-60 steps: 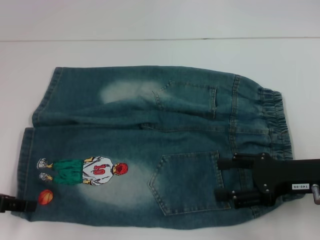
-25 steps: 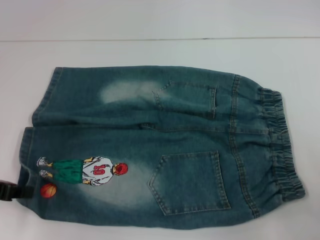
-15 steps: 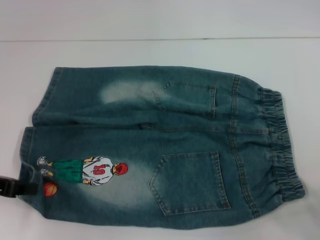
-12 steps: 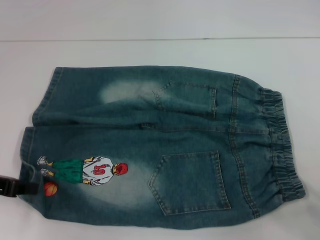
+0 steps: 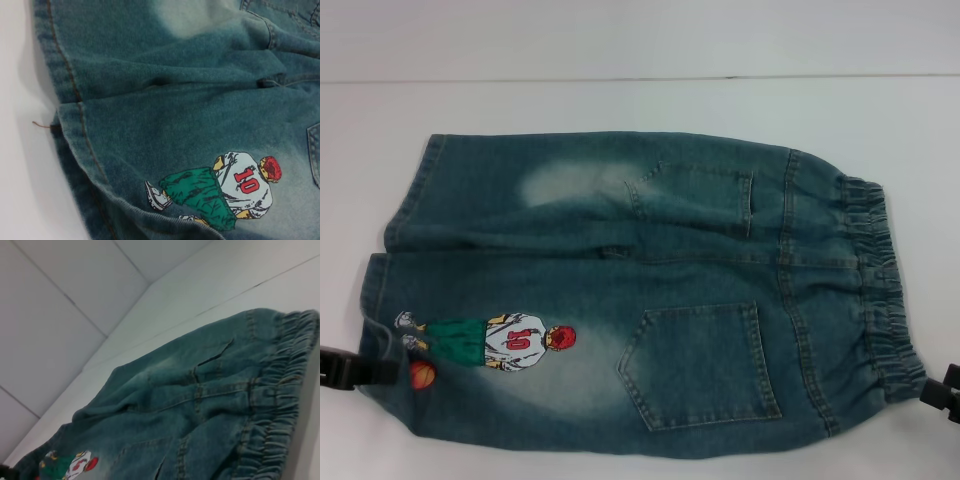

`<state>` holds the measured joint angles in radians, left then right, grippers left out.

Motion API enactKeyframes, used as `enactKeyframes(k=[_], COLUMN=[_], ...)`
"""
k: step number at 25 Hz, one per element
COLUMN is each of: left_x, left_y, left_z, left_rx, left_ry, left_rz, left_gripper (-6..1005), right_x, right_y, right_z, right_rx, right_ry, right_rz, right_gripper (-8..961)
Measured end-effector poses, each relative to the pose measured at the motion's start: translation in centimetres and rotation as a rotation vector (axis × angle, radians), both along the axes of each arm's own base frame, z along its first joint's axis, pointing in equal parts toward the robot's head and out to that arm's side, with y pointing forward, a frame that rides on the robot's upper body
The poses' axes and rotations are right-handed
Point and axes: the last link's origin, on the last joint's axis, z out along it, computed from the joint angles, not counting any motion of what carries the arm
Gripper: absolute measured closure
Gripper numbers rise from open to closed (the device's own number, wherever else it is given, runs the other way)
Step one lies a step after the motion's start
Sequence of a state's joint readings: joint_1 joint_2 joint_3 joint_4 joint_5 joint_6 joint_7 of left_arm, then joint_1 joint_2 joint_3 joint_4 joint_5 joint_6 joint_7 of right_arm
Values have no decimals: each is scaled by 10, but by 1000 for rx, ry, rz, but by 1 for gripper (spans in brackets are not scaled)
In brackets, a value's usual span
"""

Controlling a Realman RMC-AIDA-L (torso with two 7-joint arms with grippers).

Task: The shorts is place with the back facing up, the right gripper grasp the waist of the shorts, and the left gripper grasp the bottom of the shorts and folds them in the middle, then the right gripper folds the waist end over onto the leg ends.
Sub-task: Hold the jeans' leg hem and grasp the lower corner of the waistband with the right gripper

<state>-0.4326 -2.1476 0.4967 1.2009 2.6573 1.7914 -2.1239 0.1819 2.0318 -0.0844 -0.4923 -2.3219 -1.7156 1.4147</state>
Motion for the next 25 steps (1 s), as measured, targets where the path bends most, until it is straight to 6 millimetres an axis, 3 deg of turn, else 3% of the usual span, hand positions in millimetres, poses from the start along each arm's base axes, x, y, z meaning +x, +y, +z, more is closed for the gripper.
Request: enactKeyframes(k=[25], left_x=[3], left_y=[0], left_z=[-4], left_rx=[-3], left_ry=[-13], left_rz=[-6], left_gripper=[992], right_x=[-9], right_y=[27], right_z=[-4], right_rx=[-124], right_ry=[46], right_rz=[-56], right_gripper=[41])
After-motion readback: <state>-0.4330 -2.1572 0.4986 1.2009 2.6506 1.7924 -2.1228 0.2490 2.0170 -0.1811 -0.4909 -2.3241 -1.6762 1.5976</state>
